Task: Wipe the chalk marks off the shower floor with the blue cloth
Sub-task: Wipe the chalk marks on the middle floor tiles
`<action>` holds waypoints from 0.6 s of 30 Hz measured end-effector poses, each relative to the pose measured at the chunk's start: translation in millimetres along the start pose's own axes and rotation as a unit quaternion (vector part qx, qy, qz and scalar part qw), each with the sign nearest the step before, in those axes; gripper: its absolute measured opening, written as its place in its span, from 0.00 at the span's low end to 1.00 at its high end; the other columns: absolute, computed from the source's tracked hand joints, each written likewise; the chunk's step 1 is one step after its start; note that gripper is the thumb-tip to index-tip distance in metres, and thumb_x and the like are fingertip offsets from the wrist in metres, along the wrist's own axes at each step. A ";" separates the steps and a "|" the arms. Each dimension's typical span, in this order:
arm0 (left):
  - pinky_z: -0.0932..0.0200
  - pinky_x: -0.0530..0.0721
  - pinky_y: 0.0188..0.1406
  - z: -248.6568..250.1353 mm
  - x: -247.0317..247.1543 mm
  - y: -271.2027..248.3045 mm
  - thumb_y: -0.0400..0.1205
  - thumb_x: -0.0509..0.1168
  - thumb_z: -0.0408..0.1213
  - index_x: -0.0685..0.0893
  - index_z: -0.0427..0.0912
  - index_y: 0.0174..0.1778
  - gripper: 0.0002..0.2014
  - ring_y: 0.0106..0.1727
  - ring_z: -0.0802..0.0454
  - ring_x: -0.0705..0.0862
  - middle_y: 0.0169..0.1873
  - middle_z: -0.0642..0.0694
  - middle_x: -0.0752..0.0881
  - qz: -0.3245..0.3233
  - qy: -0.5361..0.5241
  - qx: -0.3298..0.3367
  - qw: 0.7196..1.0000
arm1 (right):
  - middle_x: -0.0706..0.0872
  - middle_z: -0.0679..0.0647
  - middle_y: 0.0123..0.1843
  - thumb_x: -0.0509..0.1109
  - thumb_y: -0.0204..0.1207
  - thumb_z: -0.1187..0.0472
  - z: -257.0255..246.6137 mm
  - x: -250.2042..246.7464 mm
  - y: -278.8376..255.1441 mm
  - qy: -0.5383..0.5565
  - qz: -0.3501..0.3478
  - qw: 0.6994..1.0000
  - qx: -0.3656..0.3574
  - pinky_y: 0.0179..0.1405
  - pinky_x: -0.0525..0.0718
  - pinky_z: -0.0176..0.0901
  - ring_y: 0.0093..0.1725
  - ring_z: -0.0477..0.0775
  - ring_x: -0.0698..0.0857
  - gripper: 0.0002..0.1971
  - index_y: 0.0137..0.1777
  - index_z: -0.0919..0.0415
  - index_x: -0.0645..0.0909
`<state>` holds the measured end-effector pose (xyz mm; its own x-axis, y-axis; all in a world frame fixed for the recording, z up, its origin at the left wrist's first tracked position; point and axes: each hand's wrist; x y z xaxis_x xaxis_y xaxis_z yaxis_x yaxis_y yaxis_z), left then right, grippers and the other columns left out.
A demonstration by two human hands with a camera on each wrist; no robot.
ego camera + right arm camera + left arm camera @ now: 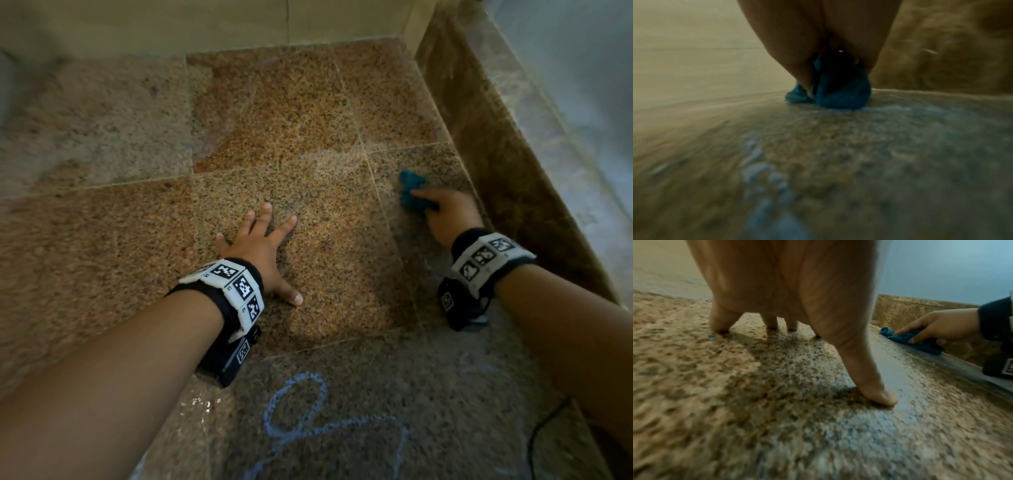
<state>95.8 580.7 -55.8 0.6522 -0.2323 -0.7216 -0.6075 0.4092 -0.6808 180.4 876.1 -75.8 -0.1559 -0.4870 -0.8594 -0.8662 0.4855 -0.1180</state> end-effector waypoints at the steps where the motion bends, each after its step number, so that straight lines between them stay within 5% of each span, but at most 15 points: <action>1: 0.25 0.46 0.78 0.0 -0.1 0.1 0.57 0.79 0.66 0.34 0.67 0.81 0.68 0.83 0.44 0.31 0.81 0.53 0.26 0.000 0.000 0.000 1.000 | 0.75 0.57 0.74 0.60 0.77 0.75 1.5 -3.8 3.2 0.001 0.011 0.999 0.052 0.74 0.63 0.36 0.72 0.60 0.73 0.23 0.68 0.58 0.80; 4: 0.25 0.46 0.78 0.2 0.2 1.2 0.57 0.79 0.67 0.34 0.67 0.81 0.68 0.83 0.44 0.31 0.81 0.53 0.26 0.000 0.002 -0.001 1.000 | 0.72 0.57 0.76 0.60 0.77 0.74 -2.5 0.7 2.1 -0.016 -0.007 0.997 0.074 0.79 0.60 0.42 0.75 0.60 0.68 0.24 0.71 0.55 0.77; 6: 0.24 0.46 0.77 0.5 0.2 1.8 0.56 0.79 0.67 0.34 0.68 0.81 0.69 0.83 0.44 0.31 0.81 0.52 0.25 -0.001 0.001 -0.001 1.000 | 0.74 0.57 0.75 0.61 0.75 0.75 -6.3 14.2 -8.3 -0.004 -0.035 0.999 0.009 0.80 0.61 0.46 0.74 0.61 0.70 0.25 0.69 0.55 0.79; 11: 0.24 0.46 0.78 -0.1 0.8 1.5 0.56 0.79 0.67 0.33 0.68 0.81 0.69 0.83 0.44 0.31 0.81 0.53 0.25 -0.002 0.000 -0.001 1.000 | 0.80 0.53 0.70 0.61 0.73 0.79 -8.9 21.1 -29.0 -0.058 -0.088 0.981 -0.161 0.73 0.58 0.36 0.70 0.60 0.75 0.24 0.63 0.57 0.84; 13: 0.24 0.45 0.78 -0.5 0.9 0.7 0.56 0.79 0.67 0.33 0.68 0.81 0.69 0.83 0.44 0.31 0.81 0.53 0.25 0.000 -0.001 -0.001 1.000 | 0.81 0.58 0.69 0.61 0.73 0.80 -2.6 11.7 -15.1 -0.020 -0.051 0.991 -0.126 0.78 0.63 0.44 0.70 0.61 0.77 0.22 0.60 0.61 0.85; 16: 0.24 0.45 0.78 -0.4 1.3 0.9 0.57 0.79 0.67 0.33 0.67 0.81 0.68 0.83 0.44 0.31 0.81 0.53 0.26 0.003 0.000 0.000 1.000 | 0.74 0.61 0.74 0.58 0.78 0.75 14.5 -11.8 7.9 -0.007 -0.002 0.998 0.066 0.74 0.66 0.41 0.71 0.64 0.73 0.23 0.68 0.56 0.81; 18: 0.24 0.45 0.77 -0.1 2.0 1.4 0.57 0.79 0.67 0.33 0.67 0.81 0.69 0.83 0.44 0.31 0.81 0.53 0.26 0.005 0.001 0.000 1.000 | 0.72 0.61 0.76 0.58 0.79 0.73 22.3 -20.0 11.1 -0.017 0.007 0.992 0.126 0.73 0.68 0.43 0.71 0.64 0.73 0.24 0.70 0.52 0.78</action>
<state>96.2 580.8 -58.2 0.6457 -0.2306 -0.7279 -0.6136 0.4108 -0.6744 184.5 907.4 -71.0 -0.1471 -0.4562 -0.8776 -0.7175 0.6600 -0.2227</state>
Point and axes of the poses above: each hand's wrist, its own y-axis towards the middle knuckle, its own x-axis out of the palm, z = x × y
